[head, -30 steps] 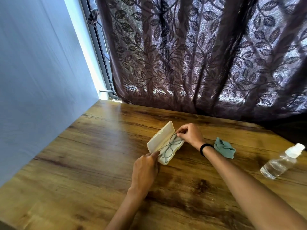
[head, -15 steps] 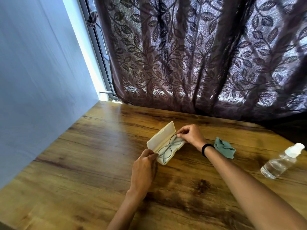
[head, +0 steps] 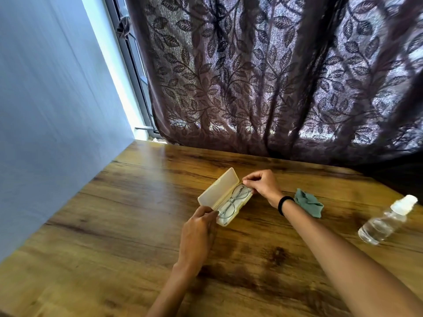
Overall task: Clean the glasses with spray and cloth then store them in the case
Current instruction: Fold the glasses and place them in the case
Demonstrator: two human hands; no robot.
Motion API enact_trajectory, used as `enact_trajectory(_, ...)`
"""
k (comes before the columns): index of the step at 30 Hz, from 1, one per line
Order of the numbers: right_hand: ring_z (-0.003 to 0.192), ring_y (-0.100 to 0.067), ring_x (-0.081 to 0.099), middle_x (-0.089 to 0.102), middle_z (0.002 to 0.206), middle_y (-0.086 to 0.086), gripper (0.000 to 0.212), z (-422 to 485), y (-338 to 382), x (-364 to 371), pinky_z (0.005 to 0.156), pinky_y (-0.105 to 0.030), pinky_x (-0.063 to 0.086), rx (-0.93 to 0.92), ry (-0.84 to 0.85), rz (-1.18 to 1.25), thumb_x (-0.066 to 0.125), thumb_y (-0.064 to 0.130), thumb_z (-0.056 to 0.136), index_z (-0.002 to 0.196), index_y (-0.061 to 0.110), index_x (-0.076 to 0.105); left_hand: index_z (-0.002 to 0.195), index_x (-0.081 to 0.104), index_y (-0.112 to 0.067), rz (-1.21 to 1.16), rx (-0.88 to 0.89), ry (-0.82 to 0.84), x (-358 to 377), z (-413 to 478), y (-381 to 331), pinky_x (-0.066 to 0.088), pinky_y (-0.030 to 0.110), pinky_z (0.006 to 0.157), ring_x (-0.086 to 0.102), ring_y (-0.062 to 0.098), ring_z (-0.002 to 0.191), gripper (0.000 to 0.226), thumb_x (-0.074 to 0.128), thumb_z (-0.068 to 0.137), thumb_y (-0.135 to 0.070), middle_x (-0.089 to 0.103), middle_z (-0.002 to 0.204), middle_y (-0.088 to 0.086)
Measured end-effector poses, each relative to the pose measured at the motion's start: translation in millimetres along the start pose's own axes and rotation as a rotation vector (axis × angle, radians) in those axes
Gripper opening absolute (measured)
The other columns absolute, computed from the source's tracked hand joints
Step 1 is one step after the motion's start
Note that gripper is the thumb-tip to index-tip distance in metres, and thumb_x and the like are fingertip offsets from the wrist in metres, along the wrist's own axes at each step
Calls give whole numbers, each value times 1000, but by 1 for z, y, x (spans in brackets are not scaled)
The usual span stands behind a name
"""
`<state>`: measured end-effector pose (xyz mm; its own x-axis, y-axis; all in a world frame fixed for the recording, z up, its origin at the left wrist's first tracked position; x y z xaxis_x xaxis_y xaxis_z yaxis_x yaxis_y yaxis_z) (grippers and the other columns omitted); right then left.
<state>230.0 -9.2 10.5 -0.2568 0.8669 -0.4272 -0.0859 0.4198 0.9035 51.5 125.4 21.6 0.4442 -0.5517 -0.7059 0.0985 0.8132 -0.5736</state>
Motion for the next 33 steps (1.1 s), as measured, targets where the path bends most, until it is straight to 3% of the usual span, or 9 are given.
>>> enact_trajectory(7, 61, -9, 57, 70, 88, -18, 8, 1, 2, 0, 45, -12, 46, -22, -5, 17, 66, 1, 79, 86, -2, 70, 106, 68, -14, 3, -5, 37, 4, 1, 0, 39, -2, 73, 55, -2, 85, 22, 62, 85, -10, 63, 109, -4)
enact_trajectory(15, 57, -5, 55, 70, 86, -15, 7, 0, 5, -7, 47, -12, 46, -64, -33, 12, 67, 3, 79, 85, 0, 70, 105, 68, -14, -24, -3, 27, 3, 2, -1, 51, 13, 78, 60, 5, 90, 21, 60, 87, -11, 63, 112, -2)
enact_trajectory(19, 62, -8, 56, 69, 91, -12, 11, -2, 5, -24, 50, -16, 49, -63, -71, 47, 66, 3, 80, 89, 0, 70, 102, 70, -14, -56, 12, -10, 0, 13, -14, 57, 24, 73, 64, 10, 86, 18, 62, 86, -12, 66, 108, -1)
enact_trajectory(21, 64, -8, 56, 67, 91, -12, 12, -6, 3, -38, 47, -12, 47, -60, -104, 91, 65, 1, 80, 91, -2, 69, 102, 70, -15, -61, 33, -11, 3, 23, -24, 58, 29, 71, 64, 11, 86, 18, 62, 86, -13, 66, 107, -2)
enact_trajectory(25, 64, -7, 56, 66, 88, -11, 14, -18, -10, -74, 46, -9, 46, -49, -189, 181, 64, -1, 81, 93, -4, 68, 103, 70, -19, -87, 87, 18, 23, 43, -53, 52, 24, 79, 61, 6, 90, 18, 62, 87, -17, 64, 110, -8)
enact_trajectory(29, 53, -3, 57, 62, 70, -3, 11, -35, -37, -115, 47, -9, 45, -15, -302, 213, 64, 4, 83, 92, -2, 67, 97, 72, -14, -87, 203, 93, 52, 58, -87, 51, 26, 77, 62, 11, 89, 14, 62, 87, -18, 67, 103, -2)
enact_trajectory(33, 63, -7, 55, 61, 72, 2, 8, -52, -69, -142, 48, -8, 45, 29, -423, 148, 63, 10, 85, 89, 4, 66, 101, 70, -14, -66, 253, 216, 90, 71, -107, 53, 31, 78, 63, 14, 91, 17, 62, 86, -17, 69, 104, 1)
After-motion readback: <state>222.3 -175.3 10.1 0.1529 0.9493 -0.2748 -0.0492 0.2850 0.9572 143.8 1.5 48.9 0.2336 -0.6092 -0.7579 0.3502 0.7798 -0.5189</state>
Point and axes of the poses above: each hand's wrist, its own z-axis towards the middle knuckle, its own x-axis out of the palm, y = z × x, the point moved 8 cm from there along z, towards the middle knuckle
